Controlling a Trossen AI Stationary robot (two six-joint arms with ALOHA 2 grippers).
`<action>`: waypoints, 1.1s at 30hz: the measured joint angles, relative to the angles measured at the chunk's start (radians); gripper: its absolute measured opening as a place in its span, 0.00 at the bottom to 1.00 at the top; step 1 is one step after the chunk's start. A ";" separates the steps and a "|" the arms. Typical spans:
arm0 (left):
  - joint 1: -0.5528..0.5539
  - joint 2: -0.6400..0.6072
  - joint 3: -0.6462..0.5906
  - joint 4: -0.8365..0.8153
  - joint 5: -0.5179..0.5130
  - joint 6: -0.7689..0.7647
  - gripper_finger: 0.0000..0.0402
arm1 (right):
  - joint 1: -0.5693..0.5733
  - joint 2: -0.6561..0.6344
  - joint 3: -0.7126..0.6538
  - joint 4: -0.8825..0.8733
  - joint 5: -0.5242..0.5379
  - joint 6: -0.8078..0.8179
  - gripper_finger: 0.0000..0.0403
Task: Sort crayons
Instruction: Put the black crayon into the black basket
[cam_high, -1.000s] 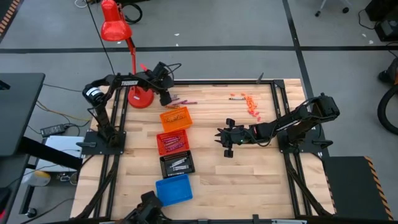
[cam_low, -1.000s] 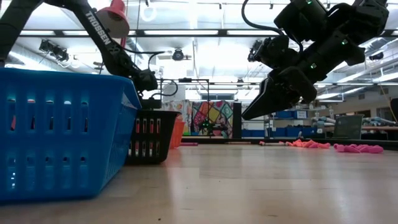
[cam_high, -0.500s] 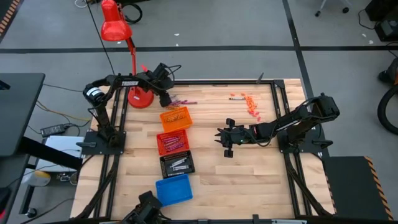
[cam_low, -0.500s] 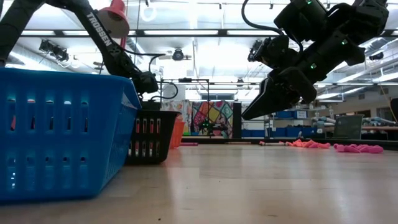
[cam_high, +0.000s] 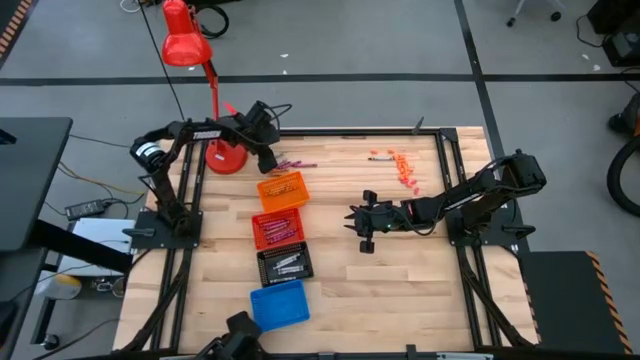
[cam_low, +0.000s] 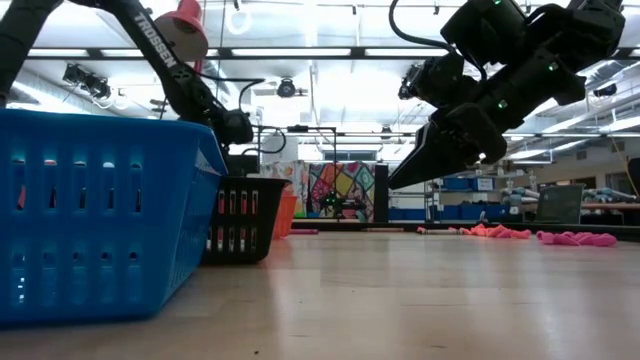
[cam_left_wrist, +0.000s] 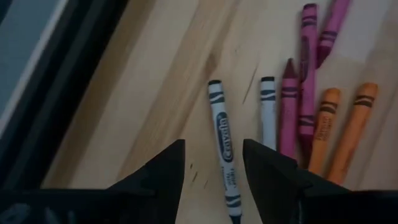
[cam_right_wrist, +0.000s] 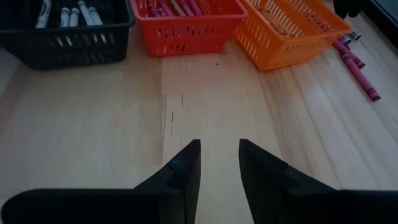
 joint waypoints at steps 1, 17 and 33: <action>0.000 0.010 0.000 0.005 0.000 -0.002 0.44 | 0.000 0.000 0.000 0.001 0.000 0.000 0.28; -0.003 0.073 0.006 0.003 -0.076 -0.024 0.24 | 0.000 0.000 0.000 0.006 -0.003 0.001 0.28; -0.002 0.030 -0.001 -0.015 -0.077 -0.031 0.08 | 0.000 0.000 0.000 0.008 -0.010 0.001 0.28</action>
